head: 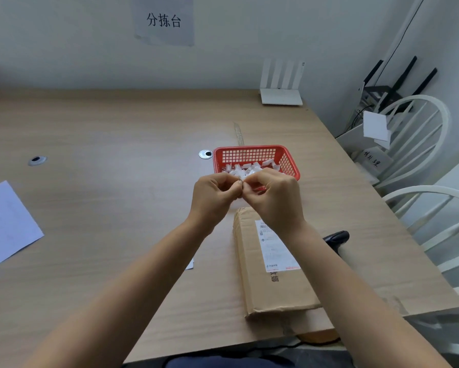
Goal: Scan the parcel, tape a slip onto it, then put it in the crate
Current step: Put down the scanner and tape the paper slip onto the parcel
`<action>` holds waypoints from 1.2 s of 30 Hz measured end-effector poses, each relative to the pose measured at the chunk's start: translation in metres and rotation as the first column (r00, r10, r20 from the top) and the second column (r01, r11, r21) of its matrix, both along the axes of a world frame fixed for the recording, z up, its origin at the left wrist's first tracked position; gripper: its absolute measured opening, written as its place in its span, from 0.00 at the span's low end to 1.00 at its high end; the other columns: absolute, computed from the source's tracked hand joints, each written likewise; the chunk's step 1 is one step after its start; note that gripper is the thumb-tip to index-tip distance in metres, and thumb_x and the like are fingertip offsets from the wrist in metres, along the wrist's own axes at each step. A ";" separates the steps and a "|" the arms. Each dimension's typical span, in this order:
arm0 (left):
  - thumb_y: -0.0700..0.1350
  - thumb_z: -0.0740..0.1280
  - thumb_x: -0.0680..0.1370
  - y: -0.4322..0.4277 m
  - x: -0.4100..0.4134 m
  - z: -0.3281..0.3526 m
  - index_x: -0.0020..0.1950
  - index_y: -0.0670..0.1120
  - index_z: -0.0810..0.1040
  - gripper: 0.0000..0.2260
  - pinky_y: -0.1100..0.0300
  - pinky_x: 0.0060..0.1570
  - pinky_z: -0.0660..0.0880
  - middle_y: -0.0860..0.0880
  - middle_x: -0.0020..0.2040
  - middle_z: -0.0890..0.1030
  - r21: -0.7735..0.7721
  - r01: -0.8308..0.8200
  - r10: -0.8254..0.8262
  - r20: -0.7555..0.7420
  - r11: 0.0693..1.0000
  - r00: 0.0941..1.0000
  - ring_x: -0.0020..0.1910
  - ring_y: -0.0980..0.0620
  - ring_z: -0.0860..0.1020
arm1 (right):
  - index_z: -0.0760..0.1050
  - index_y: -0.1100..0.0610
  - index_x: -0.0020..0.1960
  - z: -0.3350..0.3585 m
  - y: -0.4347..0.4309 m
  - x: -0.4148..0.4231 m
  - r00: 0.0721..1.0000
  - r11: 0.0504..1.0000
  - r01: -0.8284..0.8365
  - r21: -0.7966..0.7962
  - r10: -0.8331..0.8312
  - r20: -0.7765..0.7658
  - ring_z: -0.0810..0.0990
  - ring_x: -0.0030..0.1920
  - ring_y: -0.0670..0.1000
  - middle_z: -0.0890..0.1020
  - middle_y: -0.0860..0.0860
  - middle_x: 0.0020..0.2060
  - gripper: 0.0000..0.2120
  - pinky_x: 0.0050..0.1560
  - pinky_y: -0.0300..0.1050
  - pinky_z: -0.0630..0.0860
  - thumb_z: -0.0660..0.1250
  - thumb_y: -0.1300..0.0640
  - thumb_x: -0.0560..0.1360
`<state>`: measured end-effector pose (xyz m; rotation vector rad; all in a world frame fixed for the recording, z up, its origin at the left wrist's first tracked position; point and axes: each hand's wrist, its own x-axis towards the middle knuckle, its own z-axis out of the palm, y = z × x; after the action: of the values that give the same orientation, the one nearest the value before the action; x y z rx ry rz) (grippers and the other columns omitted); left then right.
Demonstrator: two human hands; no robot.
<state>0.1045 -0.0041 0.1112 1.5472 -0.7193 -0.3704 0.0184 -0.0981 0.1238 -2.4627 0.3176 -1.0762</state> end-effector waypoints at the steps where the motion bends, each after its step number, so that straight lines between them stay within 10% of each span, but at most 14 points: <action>1: 0.36 0.66 0.73 -0.004 -0.002 -0.002 0.38 0.41 0.80 0.06 0.65 0.36 0.75 0.47 0.32 0.79 -0.007 -0.012 0.012 -0.005 1.000 1.000 0.32 0.55 0.76 | 0.80 0.64 0.38 -0.001 -0.004 0.000 1.000 1.000 -0.010 0.000 0.010 -0.001 0.81 0.34 0.57 0.84 0.59 0.33 0.06 0.35 0.55 0.79 0.69 0.61 0.70; 7: 0.38 0.66 0.73 -0.017 -0.009 -0.010 0.37 0.47 0.80 0.07 0.64 0.40 0.78 0.48 0.35 0.80 0.004 0.010 -0.010 0.030 1.000 0.999 0.36 0.57 0.78 | 0.79 0.65 0.37 -0.008 -0.023 -0.005 0.997 0.996 -0.071 0.059 0.071 0.002 0.80 0.33 0.56 0.83 0.59 0.32 0.05 0.35 0.54 0.79 0.68 0.63 0.69; 12: 0.36 0.65 0.72 -0.031 -0.011 -0.010 0.33 0.50 0.79 0.12 0.68 0.34 0.75 0.49 0.32 0.79 -0.004 -0.011 0.011 0.048 1.000 0.999 0.32 0.56 0.77 | 0.78 0.61 0.37 -0.008 -0.042 -0.008 0.999 0.846 -0.035 0.532 0.037 0.007 0.80 0.33 0.52 0.80 0.51 0.30 0.03 0.38 0.48 0.80 0.68 0.63 0.69; 17: 0.35 0.65 0.72 -0.050 -0.004 -0.015 0.33 0.48 0.78 0.11 0.73 0.30 0.72 0.49 0.33 0.79 0.043 -0.023 0.023 -0.001 0.999 1.000 0.30 0.62 0.78 | 0.75 0.58 0.36 -0.012 -0.077 -0.009 0.999 0.729 0.025 0.684 -0.005 -0.031 0.80 0.36 0.52 0.79 0.54 0.35 0.06 0.28 0.39 0.79 0.66 0.63 0.71; 24: 0.36 0.63 0.72 -0.081 0.036 -0.041 0.30 0.48 0.77 0.13 0.70 0.28 0.72 0.48 0.32 0.78 0.188 -0.164 0.187 -0.113 0.968 0.976 0.32 0.55 0.75 | 0.72 0.53 0.33 -0.023 -0.142 -0.012 0.968 0.629 0.232 0.742 -0.228 -0.110 0.80 0.34 0.51 0.79 0.52 0.33 0.10 0.31 0.45 0.78 0.63 0.62 0.73; 28: 0.37 0.63 0.70 -0.112 0.071 -0.060 0.29 0.47 0.77 0.11 0.57 0.37 0.75 0.47 0.31 0.79 0.284 -0.247 0.292 -0.131 0.926 0.947 0.33 0.50 0.76 | 0.72 0.55 0.37 -0.027 -0.176 -0.017 0.906 0.522 0.294 0.801 -0.418 -0.060 0.79 0.32 0.46 0.78 0.51 0.34 0.07 0.19 0.31 0.71 0.61 0.60 0.74; 36: 0.40 0.66 0.72 -0.208 0.115 -0.083 0.41 0.42 0.81 0.04 0.57 0.43 0.75 0.43 0.42 0.84 0.457 -0.184 0.141 0.126 0.870 0.982 0.39 0.50 0.78 | 0.71 0.52 0.36 -0.043 -0.196 -0.001 0.918 0.490 0.275 0.827 -0.389 -0.075 0.78 0.32 0.46 0.77 0.51 0.32 0.10 0.20 0.31 0.72 0.62 0.61 0.74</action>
<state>0.2198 -0.2117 0.0280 2.0809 -0.5848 -0.3663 0.0169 -0.2943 0.0805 -1.4744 1.0444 -0.8987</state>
